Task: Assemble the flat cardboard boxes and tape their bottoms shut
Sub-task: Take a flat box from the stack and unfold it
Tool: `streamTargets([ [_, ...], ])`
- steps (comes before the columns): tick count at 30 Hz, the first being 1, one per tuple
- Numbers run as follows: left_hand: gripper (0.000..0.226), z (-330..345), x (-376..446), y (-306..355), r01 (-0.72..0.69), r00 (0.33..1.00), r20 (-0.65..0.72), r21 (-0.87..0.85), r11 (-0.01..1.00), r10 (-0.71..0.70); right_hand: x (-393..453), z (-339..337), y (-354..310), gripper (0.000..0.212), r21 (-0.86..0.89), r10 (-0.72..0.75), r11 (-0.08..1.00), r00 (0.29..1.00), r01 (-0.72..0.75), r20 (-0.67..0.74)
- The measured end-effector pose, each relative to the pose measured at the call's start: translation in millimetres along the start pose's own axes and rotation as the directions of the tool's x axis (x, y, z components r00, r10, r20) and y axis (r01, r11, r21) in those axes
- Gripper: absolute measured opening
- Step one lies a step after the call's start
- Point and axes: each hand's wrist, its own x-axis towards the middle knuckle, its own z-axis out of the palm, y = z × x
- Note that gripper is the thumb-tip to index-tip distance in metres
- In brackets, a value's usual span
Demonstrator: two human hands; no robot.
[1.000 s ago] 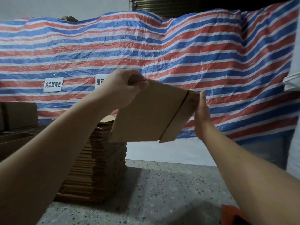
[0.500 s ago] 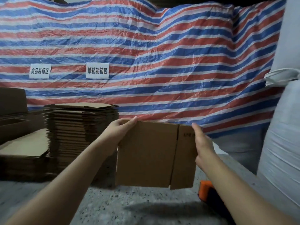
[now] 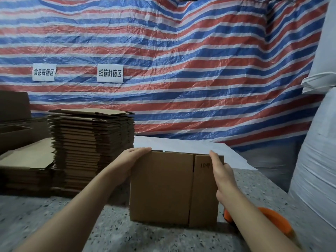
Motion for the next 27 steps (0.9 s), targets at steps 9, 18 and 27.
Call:
streamTargets([
  [9, 0.036, 27.2, -6.7, 4.9, 0.079, 0.983, 0.18, -0.215, 0.973, -0.04, 6.3, -16.1, -5.8, 0.061, -0.013, -0.139, 0.989, 0.965, 0.146, 0.222],
  [18, 0.05, 35.8, -0.3, -20.1, -0.016, 0.995, 0.095, -0.221, 0.975, 0.038, 8.4, -29.2, -10.3, 0.075, 0.062, -0.268, 0.961, 0.862, 0.268, 0.43],
  [27, 0.064, 64.6, -4.3, -45.1, 0.031, 0.997, -0.057, -0.371, 0.928, -0.056, 16.3, -29.4, 13.6, 0.082, 0.154, -0.136, 0.985, 0.916, 0.083, 0.378],
])
